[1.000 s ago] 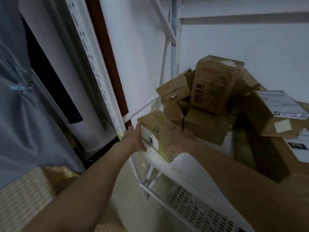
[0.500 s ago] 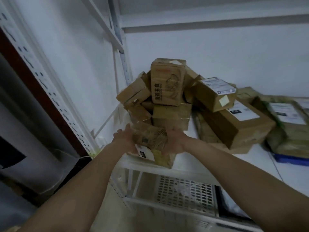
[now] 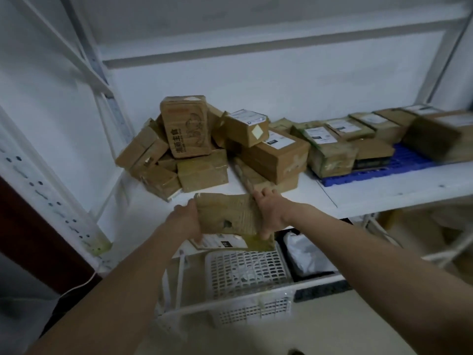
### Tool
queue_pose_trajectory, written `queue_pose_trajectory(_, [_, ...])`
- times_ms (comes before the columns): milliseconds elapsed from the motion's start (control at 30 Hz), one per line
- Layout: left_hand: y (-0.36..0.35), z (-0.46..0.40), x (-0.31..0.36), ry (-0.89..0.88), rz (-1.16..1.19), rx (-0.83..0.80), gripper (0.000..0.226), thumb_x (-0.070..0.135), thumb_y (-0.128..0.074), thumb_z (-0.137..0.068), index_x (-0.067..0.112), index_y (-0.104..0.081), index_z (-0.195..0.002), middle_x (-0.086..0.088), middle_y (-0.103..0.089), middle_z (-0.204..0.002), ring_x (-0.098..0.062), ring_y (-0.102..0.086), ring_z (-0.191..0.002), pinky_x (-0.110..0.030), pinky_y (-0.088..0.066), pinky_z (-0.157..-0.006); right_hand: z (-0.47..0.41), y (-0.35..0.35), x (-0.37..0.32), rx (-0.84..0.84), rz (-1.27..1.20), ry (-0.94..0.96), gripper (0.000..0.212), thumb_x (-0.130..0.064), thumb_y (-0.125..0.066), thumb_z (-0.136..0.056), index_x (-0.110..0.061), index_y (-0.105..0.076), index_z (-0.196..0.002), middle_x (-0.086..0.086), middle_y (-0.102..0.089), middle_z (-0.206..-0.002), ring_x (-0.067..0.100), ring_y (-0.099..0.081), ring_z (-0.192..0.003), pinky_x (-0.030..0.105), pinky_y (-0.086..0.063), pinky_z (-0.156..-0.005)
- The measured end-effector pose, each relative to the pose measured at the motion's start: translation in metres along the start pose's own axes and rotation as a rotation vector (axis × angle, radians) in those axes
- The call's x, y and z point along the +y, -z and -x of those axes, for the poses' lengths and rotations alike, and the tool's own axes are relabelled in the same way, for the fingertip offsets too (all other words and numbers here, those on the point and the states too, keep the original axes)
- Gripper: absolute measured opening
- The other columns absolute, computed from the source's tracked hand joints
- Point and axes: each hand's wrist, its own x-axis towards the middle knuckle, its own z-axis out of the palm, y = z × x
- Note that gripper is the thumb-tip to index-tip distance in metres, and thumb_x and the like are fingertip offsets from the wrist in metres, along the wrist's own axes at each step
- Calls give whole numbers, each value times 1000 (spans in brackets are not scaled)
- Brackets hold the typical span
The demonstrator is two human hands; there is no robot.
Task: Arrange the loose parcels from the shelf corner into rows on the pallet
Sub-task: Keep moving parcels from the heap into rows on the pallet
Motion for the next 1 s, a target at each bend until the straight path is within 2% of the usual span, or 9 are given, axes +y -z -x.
queue_pose_trajectory(233, [1, 24, 72, -106, -32, -70, 140, 30, -87, -64, 14, 23, -149, -16, -29, -149, -33, -43, -129, -40, -45, -102, 52, -3, 57, 23, 37, -183, 130, -27, -89, -56, -17, 1, -150, 12, -22, -143, 36, -35, -128, 45, -43, -102])
queue_pose_trajectory(367, [7, 29, 111, -152, 59, -92, 139, 47, -90, -53, 10, 1, -151, -12, -32, -148, -27, -45, -125, -37, -51, -95, 71, 0, 91, 81, 20, -210, 136, -20, -89, -55, -17, 8, -150, 13, -20, -140, 35, -37, -127, 42, -46, -98])
queue_pose_trajectory(433, [10, 32, 133, -181, 154, -80, 123, 55, -88, -47, 12, -24, -142, -7, -43, -138, -23, -52, -113, -36, -55, -87, 79, 0, 110, 126, 20, -218, 134, -17, -87, -59, -17, 11, -150, 15, -17, -142, 37, -34, -129, 42, -43, -99])
queue_pose_trajectory(500, [12, 35, 159, -205, 252, -68, 107, 57, -88, -48, 16, -34, -132, -4, -50, -126, -21, -55, -101, -35, -58, -77, 89, 0, 132, 165, 33, -241, 128, -15, -83, -66, -18, 14, -150, 18, -11, -146, 40, -29, -131, 45, -40, -102])
queue_pose_trajectory(600, [11, 37, 204, -223, 341, -51, 92, 49, -88, -55, 18, -36, -124, -3, -50, -119, -18, -55, -92, -30, -58, -61, 109, 2, 171, 195, 14, -277, 127, -12, -81, -69, -21, 16, -150, 19, -5, -149, 43, -23, -134, 48, -38, -106])
queue_pose_trajectory(667, [9, 38, 237, -220, 380, -45, 97, 42, -88, -60, 12, -31, -132, -6, -49, -121, -17, -55, -89, -26, -53, -53, 122, 6, 199, 222, 5, -292, 130, -12, -84, -66, -22, 16, -150, 19, -4, -150, 43, -22, -135, 48, -37, -107])
queue_pose_trajectory(800, [2, 36, 304, -262, 448, 50, 99, 33, -91, -58, 8, -35, -136, -6, -53, -128, -14, -53, -93, -22, -46, -66, 143, 11, 257, 316, 2, -332, 130, -10, -84, -66, -20, 15, -150, 20, -5, -150, 45, -25, -133, 46, -42, -102])
queue_pose_trajectory(933, [-10, 36, 370, -271, 556, 17, 84, 26, -91, -61, 10, -40, -126, -7, -59, -113, -20, -64, -83, -38, -60, -62, 156, 17, 318, 377, -55, -373, 131, -18, -87, -63, -20, 11, -151, 17, -7, -147, 43, -26, -131, 47, -39, -105])
queue_pose_trajectory(1000, [-18, 35, 399, -287, 571, 38, 81, 26, -90, -61, 14, -38, -122, -4, -58, -108, -17, -63, -78, -32, -58, -55, 161, 19, 346, 422, -104, -404, 130, -22, -87, -63, -18, 8, -151, 16, -10, -145, 43, -27, -128, 46, -39, -104])
